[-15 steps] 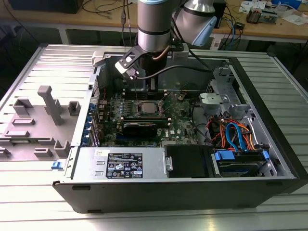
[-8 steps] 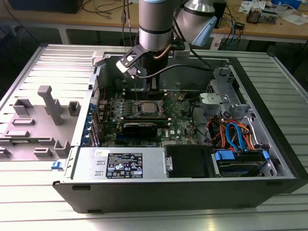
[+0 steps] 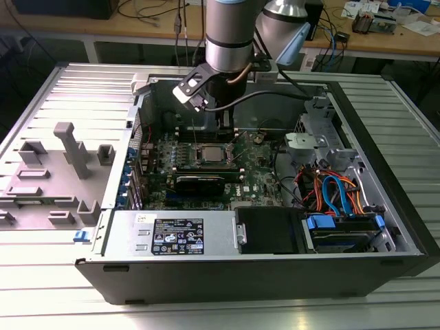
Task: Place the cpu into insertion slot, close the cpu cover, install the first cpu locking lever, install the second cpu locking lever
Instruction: 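Close the cpu cover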
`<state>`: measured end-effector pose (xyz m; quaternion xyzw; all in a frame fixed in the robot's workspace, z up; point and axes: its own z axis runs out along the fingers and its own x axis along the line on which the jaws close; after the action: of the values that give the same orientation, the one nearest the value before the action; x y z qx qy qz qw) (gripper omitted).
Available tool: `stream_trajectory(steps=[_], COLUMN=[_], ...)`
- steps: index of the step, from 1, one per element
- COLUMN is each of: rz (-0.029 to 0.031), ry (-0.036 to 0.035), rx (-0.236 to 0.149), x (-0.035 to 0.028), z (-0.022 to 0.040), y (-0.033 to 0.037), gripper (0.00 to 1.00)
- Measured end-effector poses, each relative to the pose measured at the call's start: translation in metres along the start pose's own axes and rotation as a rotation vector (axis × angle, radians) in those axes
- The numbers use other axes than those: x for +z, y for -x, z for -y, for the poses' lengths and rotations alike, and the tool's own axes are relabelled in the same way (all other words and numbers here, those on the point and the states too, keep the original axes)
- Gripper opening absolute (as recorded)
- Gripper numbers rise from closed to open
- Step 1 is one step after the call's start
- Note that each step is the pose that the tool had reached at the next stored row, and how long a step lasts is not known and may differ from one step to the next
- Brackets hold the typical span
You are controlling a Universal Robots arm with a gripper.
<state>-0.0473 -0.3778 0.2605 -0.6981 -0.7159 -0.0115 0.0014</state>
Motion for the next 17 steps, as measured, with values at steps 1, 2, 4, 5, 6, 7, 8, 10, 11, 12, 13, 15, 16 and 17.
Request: stream_trajectory(steps=[1,2,4,5,6,7,8,10,11,12,13,15,16,17], rz=[0.0001,-0.0001,0.0003,0.0002,0.0001,0.0001,0.0001,0.0006,0.0037,0.0092,0.0126,0.0124,0.0124,0.0124], ry=[0.0000,0.0000,-0.0038,-0.0056,-0.0066,-0.0081,-0.0093,-0.0125,-0.0128,-0.0128,-0.0131,-0.0145,-0.0158,-0.0172], rx=[0.000,0.000,-0.002,-0.003,-0.004,-0.004,-0.004,-0.004,-0.004,-0.004,-0.004,-0.004,-0.004,-0.005], x=[-0.0016,-0.0021,-0.0021,-0.0020,-0.0020,-0.0019,-0.0019,-0.0026,-0.0037,-0.0053,-0.0068,-0.0074,-0.0075,-0.0074], z=[0.0000,-0.0003,-0.0087,-0.0132,-0.0162,-0.0186,-0.0204,-0.0240,-0.0240,-0.0241,-0.0241,-0.0279,-0.0299,-0.0320], y=[0.0000,-0.0001,0.0001,0.0002,0.0003,0.0004,0.0004,0.0004,0.0002,-0.0003,-0.0004,-0.0004,-0.0003,-0.0003], gripper=[0.11,0.11,0.11,0.11,0.11,0.11,0.11,0.11,0.11,0.11,0.11,0.11,0.11,0.11])
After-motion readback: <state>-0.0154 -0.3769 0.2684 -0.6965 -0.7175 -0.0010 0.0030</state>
